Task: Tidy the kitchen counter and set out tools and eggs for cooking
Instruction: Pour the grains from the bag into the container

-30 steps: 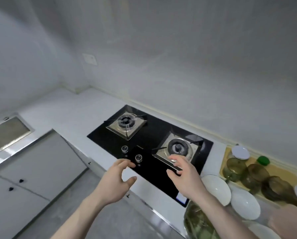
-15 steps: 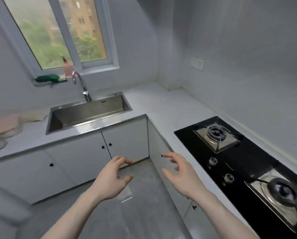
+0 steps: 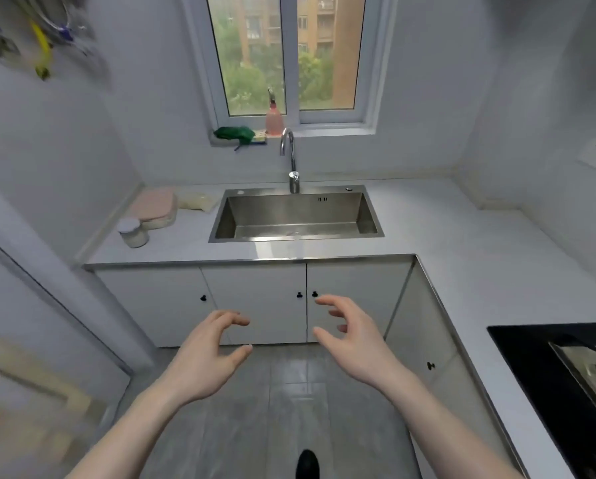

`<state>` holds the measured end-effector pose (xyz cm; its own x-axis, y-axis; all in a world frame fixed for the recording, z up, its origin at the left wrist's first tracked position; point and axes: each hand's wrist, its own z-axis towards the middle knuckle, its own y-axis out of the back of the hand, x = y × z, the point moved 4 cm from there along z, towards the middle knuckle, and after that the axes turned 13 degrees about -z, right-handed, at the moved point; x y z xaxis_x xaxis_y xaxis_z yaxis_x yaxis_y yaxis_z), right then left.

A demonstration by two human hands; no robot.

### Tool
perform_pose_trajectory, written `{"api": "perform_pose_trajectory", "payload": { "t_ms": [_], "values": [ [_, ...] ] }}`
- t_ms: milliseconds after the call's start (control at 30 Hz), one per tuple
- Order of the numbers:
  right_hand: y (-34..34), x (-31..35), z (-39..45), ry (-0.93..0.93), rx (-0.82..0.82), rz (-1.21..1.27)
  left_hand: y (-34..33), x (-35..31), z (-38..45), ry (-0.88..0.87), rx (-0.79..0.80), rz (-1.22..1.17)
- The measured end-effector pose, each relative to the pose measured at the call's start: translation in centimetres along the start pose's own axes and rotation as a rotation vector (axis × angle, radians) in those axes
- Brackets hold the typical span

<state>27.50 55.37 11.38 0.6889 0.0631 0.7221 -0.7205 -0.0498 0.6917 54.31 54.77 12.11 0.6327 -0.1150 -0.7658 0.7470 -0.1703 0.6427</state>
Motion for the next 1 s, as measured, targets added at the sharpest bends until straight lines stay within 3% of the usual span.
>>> {"api": "perform_pose_trajectory", "payload": {
  "t_ms": [267,567,1000],
  "values": [
    [-4.1,2.1,16.2,0.027,0.137,0.068,7.7,4.4,11.7,0.110,-0.104,0.032],
    [-8.0,6.3,29.2,0.119,0.257,0.035,14.0,10.6,19.1,0.209,-0.196,0.000],
    [-16.7,8.9,46.2,-0.004,0.270,-0.024,24.3,23.3,36.0,0.261,-0.187,0.025]
  ]
}}
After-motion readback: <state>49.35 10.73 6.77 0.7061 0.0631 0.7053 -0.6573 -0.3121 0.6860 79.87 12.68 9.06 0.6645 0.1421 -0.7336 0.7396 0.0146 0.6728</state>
